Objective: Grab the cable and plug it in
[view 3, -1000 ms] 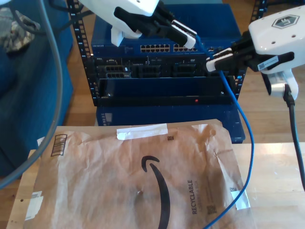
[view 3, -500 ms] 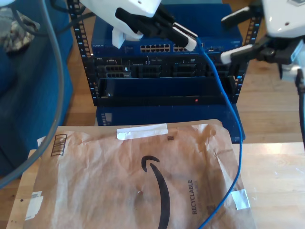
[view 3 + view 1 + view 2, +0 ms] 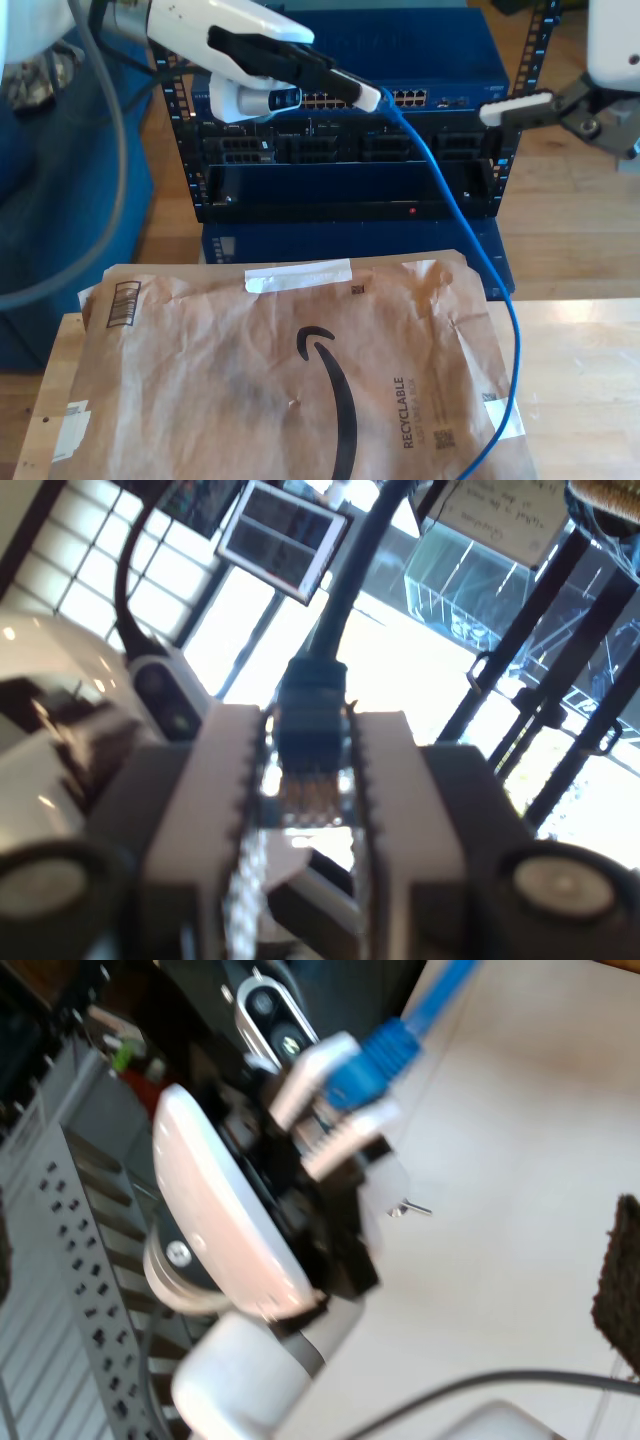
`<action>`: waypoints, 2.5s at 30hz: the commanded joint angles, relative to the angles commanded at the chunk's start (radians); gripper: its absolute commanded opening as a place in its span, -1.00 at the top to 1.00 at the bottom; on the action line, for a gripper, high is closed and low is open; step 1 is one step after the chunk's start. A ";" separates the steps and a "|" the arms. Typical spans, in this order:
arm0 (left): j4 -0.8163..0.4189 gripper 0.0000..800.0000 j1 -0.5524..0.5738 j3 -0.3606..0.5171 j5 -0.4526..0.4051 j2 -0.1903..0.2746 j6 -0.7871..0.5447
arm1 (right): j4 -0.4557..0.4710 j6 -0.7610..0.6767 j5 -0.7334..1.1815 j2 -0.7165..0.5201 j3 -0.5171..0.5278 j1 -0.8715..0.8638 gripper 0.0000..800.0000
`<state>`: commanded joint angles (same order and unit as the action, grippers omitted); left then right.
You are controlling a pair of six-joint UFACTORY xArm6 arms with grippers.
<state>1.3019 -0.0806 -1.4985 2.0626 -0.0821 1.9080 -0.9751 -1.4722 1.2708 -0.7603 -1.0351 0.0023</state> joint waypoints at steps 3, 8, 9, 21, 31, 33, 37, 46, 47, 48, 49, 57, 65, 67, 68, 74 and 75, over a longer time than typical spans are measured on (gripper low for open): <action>0.051 0.97 -0.009 -0.002 0.044 -0.031 0.034 | 0.009 0.017 -0.095 -0.002 0.009 0.061 -0.99; 0.103 0.97 -0.041 -0.015 0.075 -0.054 0.049 | 0.009 0.074 -0.176 -0.002 0.048 0.107 -1.00; 0.101 0.97 -0.041 -0.018 0.081 -0.054 0.049 | 0.009 0.075 -0.187 -0.002 0.055 0.109 -1.00; 0.135 0.97 -0.061 -0.020 0.107 -0.092 0.091 | 0.011 0.219 -0.385 -0.068 0.175 0.222 -0.99; 0.193 0.97 -0.064 -0.015 0.146 -0.103 0.126 | 0.012 0.327 -0.807 -0.098 0.356 0.462 -0.99; 0.195 0.97 -0.068 -0.012 0.150 -0.104 0.135 | 0.011 0.327 -0.813 -0.107 0.356 0.466 -0.99; 0.212 0.97 -0.068 -0.011 0.166 -0.114 0.143 | 0.011 0.327 -0.865 -0.124 0.358 0.499 -0.99; 0.241 0.95 -0.069 0.008 0.187 -0.121 0.157 | 0.009 0.325 -0.908 -0.123 0.358 0.545 -0.96; 0.241 0.95 -0.069 0.009 0.187 -0.121 0.157 | 0.009 0.325 -0.922 -0.121 0.359 0.546 -0.94; 0.241 0.95 -0.069 0.009 0.187 -0.121 0.157 | 0.011 0.325 -0.927 -0.120 0.359 0.548 -0.93; 0.241 0.95 -0.069 0.009 0.187 -0.121 0.157 | 0.011 0.325 -0.928 -0.117 0.358 0.548 -0.91; 0.267 0.93 -0.068 0.020 0.203 -0.123 0.160 | 0.009 0.325 -0.930 -0.091 0.353 0.560 -0.88; 0.267 0.92 -0.068 0.021 0.204 -0.123 0.160 | 0.009 0.325 -0.930 -0.058 0.333 0.578 -0.83; 0.265 0.92 -0.068 0.021 0.204 -0.123 0.160 | 0.009 0.325 -0.931 -0.055 0.327 0.582 -0.79; 0.265 0.91 -0.068 0.021 0.204 -0.123 0.160 | 0.009 0.325 -0.933 -0.051 0.322 0.582 -0.79; 0.265 0.91 -0.066 0.020 0.204 -0.124 0.158 | 0.009 0.324 -0.945 -0.043 0.313 0.588 -0.63; 0.265 0.91 -0.066 0.021 0.204 -0.124 0.158 | 0.009 0.324 -0.945 -0.037 0.313 0.588 -0.59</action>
<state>1.5673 -0.1465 -1.4770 2.2666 -0.2064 2.0660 -0.9659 -1.1485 0.3257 -0.7971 -0.7221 0.5900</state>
